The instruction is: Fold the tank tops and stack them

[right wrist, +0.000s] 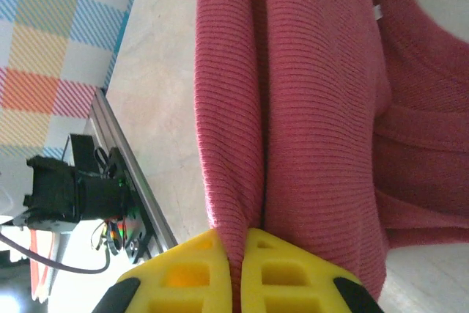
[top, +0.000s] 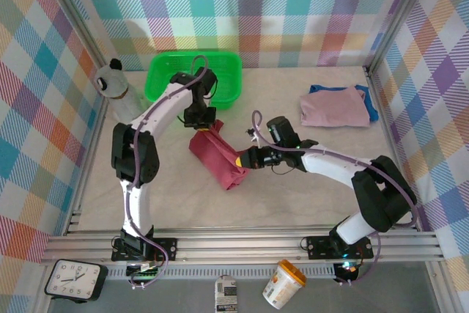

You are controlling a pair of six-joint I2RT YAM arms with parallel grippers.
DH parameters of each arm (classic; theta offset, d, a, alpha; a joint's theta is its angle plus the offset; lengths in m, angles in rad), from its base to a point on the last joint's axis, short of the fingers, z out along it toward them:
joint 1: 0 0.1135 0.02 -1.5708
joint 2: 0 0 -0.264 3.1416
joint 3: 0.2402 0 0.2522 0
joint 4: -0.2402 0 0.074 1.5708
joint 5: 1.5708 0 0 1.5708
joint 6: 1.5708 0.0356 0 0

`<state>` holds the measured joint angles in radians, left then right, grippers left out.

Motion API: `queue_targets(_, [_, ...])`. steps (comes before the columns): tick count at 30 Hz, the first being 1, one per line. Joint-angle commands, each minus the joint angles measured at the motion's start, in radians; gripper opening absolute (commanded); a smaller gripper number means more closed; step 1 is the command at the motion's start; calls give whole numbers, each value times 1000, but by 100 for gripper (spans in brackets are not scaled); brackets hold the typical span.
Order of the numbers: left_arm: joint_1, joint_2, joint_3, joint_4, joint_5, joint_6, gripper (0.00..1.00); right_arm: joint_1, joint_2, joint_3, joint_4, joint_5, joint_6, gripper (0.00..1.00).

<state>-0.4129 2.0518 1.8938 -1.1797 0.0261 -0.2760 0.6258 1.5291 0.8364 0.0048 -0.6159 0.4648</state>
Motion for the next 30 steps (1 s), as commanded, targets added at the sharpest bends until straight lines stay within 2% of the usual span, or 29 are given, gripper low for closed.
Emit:
queue_targets(1, [3,61,83,-5,-36,19,4,-37,27,-20,-17,-71,31,5])
queue_targets(8, [0,167,174,41,-21,-6,7,-114,99,-9,-5,-81,47,9])
queue_targets(17, [-10,232,225,108,-2,-28,13,-181,186,-29,118,-62,75,14])
queue_targets(27, [-26,151,227,201,-17,-25,32,-237,210,-25,134,73,68,18])
queue_targets(30, [-32,116,222,188,-15,-14,35,-241,193,-17,97,140,37,25])
